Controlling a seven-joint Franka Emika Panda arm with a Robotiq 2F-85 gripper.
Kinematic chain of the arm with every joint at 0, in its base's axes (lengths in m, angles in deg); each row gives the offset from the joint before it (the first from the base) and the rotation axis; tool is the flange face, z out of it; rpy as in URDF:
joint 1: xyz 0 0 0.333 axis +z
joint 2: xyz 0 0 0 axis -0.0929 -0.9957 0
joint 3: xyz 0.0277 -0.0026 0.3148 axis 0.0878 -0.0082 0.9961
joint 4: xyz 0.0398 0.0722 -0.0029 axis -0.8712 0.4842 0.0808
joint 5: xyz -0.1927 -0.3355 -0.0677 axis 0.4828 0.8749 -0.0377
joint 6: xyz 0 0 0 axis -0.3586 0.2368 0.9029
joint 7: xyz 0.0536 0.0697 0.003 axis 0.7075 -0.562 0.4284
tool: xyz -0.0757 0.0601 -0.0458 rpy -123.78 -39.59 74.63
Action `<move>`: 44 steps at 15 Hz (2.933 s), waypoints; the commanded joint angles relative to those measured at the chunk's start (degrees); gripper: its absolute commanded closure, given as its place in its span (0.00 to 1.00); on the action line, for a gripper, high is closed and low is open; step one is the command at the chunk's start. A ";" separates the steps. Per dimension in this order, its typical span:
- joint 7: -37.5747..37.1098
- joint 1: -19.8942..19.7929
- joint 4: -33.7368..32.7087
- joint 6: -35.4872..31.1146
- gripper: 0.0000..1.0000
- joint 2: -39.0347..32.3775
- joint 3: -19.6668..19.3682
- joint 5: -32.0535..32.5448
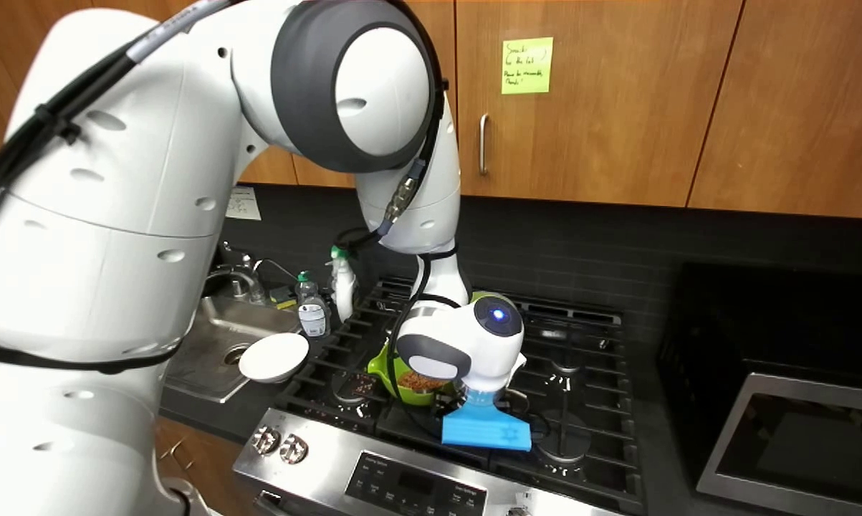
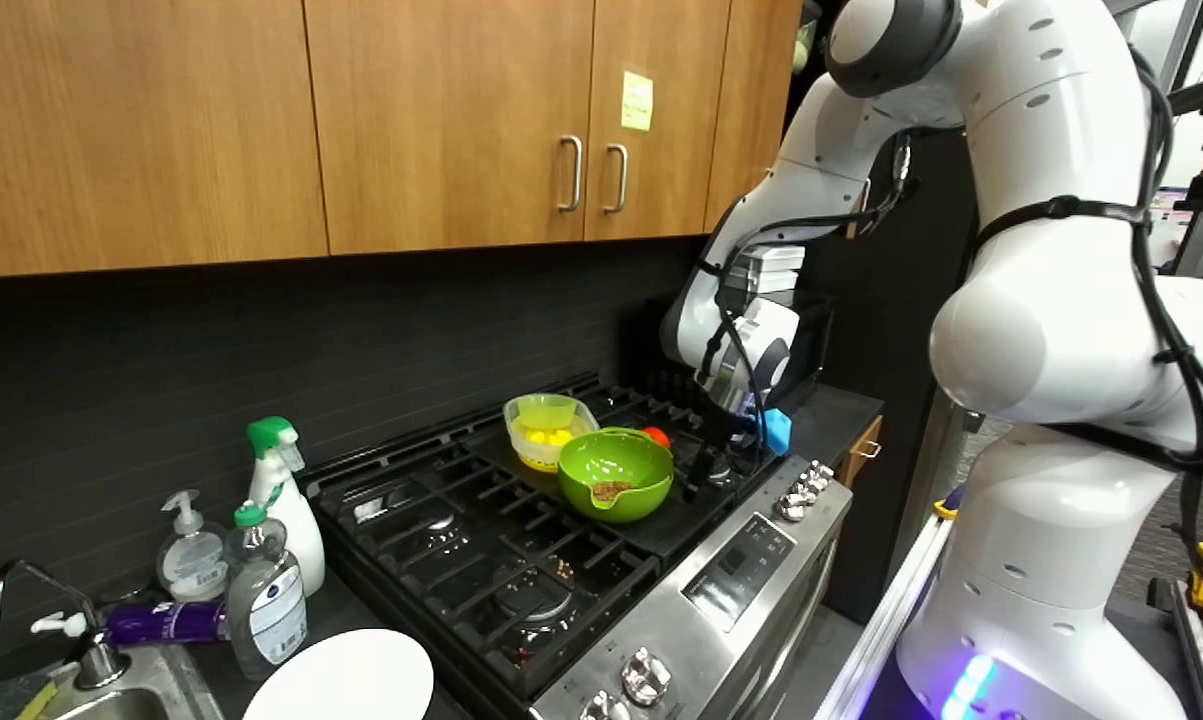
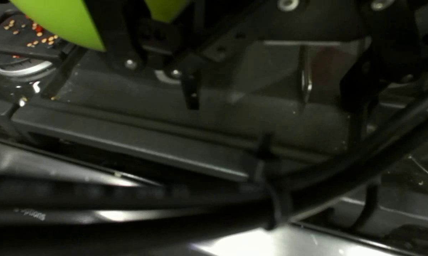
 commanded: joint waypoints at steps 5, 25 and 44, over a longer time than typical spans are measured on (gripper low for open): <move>0.23 -0.49 -2.91 0.05 0.39 -0.37 0.81 -0.59; -7.31 -0.36 1.10 -8.01 0.99 2.35 3.21 -8.63; -14.69 4.33 17.06 -10.73 0.99 24.89 2.22 -8.03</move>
